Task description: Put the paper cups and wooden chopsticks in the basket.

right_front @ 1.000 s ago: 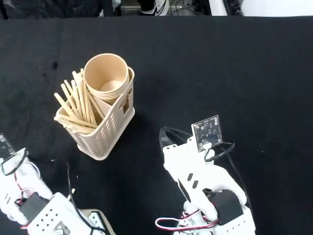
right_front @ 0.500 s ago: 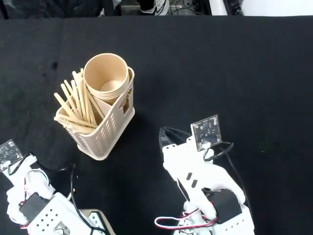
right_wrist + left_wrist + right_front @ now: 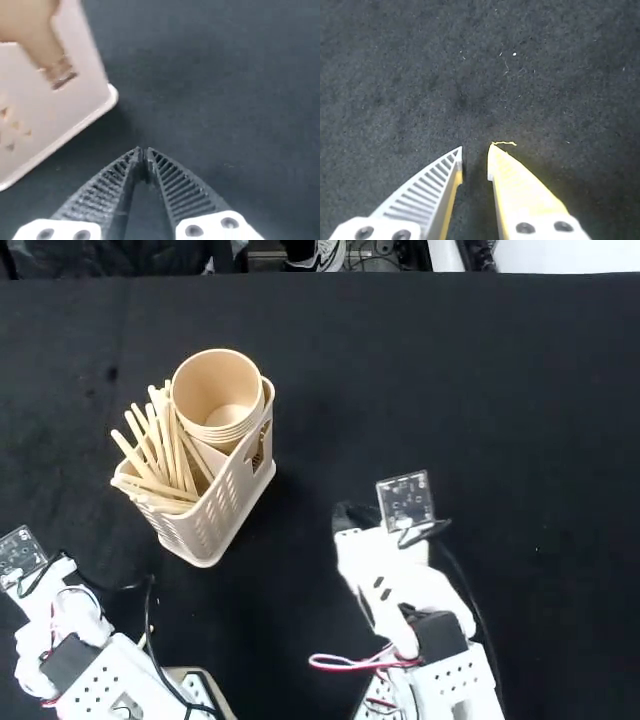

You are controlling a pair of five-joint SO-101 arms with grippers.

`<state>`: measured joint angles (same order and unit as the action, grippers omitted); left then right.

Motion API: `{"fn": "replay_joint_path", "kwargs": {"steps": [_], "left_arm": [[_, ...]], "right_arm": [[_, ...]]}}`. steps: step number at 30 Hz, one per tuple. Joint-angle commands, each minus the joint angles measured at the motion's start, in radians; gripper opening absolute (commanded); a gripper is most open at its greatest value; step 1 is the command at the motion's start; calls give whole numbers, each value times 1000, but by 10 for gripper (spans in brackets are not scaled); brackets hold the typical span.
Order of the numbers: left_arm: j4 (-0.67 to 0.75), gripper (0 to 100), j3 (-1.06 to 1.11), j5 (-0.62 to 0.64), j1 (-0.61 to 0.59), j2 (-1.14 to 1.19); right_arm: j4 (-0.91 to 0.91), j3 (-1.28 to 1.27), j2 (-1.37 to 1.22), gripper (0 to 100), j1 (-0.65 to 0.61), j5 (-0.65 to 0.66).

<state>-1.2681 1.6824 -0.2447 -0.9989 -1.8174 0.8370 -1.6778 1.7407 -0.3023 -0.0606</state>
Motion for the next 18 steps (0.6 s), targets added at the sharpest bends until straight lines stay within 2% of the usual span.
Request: {"fn": "replay_joint_path", "kwargs": {"steps": [1, 4, 6, 13, 16, 18], "left_arm": [[-6, 95, 16, 9, 13, -2], [-6, 95, 16, 9, 28, -2], [-6, 96, 16, 9, 82, -2], [-6, 95, 16, 9, 529, -2], [-6, 95, 16, 9, 679, -2], [-6, 95, 16, 9, 746, -2]], "right_arm": [[0, -15, 4, 15, 81, 3], [28, -13, 8, 15, 164, 5], [43, -13, 8, 15, 222, 9], [241, -13, 8, 15, 385, 9], [281, -13, 8, 15, 431, 18], [279, -13, 8, 15, 480, 92]]}}
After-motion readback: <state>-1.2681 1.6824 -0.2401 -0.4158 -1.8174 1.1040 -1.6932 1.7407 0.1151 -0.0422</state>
